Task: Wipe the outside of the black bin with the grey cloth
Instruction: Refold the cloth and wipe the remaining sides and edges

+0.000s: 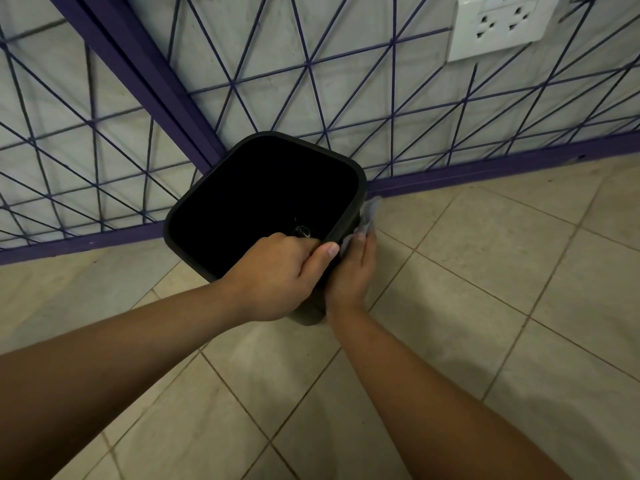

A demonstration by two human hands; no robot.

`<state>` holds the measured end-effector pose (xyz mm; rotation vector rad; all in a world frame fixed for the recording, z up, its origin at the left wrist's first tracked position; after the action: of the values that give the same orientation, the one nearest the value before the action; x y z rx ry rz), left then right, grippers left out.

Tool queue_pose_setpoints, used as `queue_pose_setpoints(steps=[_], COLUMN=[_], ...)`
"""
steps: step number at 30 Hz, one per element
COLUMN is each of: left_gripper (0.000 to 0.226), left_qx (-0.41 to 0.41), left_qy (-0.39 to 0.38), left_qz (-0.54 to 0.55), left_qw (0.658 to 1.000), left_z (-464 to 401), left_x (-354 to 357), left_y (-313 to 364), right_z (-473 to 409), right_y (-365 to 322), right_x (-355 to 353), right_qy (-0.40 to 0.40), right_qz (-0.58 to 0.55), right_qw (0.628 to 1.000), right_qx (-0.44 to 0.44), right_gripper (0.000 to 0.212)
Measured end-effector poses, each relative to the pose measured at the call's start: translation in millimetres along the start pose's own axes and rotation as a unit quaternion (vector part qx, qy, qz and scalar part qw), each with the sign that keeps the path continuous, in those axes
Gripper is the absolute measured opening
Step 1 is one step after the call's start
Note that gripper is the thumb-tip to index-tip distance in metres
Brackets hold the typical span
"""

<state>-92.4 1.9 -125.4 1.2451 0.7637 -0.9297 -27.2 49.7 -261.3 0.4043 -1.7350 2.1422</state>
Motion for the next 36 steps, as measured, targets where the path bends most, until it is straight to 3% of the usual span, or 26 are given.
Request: queue_pose_setpoints(steps=[6, 10, 13, 16, 19, 21, 27, 31, 33, 36], left_gripper=[0.041, 0.042, 0.041, 0.04, 0.039, 0.036, 0.029, 0.03, 0.031, 0.033], left_qx=[0.009, -0.004, -0.007, -0.014, -0.027, -0.031, -0.032, -0.03, -0.033, -0.038], left_qy=[0.002, 0.008, 0.012, 0.0, 0.0, -0.015, -0.052, -0.045, -0.045, -0.045], left_qz=[0.007, 0.012, 0.018, 0.007, -0.011, -0.006, 0.018, 0.027, 0.029, 0.036], left_qw=[1.0, 1.0, 1.0, 1.0, 1.0, 0.999, 0.998, 0.998, 0.998, 0.998], left_z=[1.4, -0.9, 0.4, 0.3, -2.5, -3.4, -2.0, -3.0, -2.7, -2.0], left_x=[-1.0, -2.0, -2.9, -1.7, -2.9, -1.6, 4.0, 2.8, 2.7, 2.8], left_y=[-0.5, -0.5, -3.1, -1.7, -2.0, -3.5, -1.5, -1.1, -2.2, -2.9], right_z=[24.8, -6.4, 0.4, 20.8, -1.5, -15.2, -22.3, -22.2, -16.1, -6.8], right_y=[-11.7, -17.5, -36.6, -29.5, -19.0, -21.5, -8.0, 34.4, 46.9, 28.1], right_x=[13.0, 6.6, 17.3, 18.0, 9.5, 6.3, -1.6, -24.2, -28.1, -16.5], right_qy=[-0.062, -0.023, -0.038, -0.066, -0.047, -0.027, -0.064, -0.039, -0.01, 0.028], right_qz=[0.018, 0.026, 0.035, 0.059, 0.054, 0.043, 0.053, 0.069, 0.084, 0.024], right_qw=[0.996, 0.999, 0.996, 0.991, 0.995, 0.998, 0.996, 0.993, 0.992, 0.995], right_qx=[-0.066, -0.04, -0.068, -0.104, -0.065, -0.037, -0.029, 0.082, 0.093, 0.092], right_gripper=[0.068, 0.065, 0.064, 0.044, 0.031, 0.034, 0.043, 0.041, 0.028, 0.028])
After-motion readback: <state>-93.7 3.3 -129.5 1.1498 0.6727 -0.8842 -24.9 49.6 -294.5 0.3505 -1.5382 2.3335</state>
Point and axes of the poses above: each hand's wrist, its own z-axis away from the middle knuckle, its own x-axis out of the palm, y = z × x, the point moved 7 cm from there along -z, towards the middle knuckle, and after that the axes turned 3 degrees about -y, right-handed, at the moved point
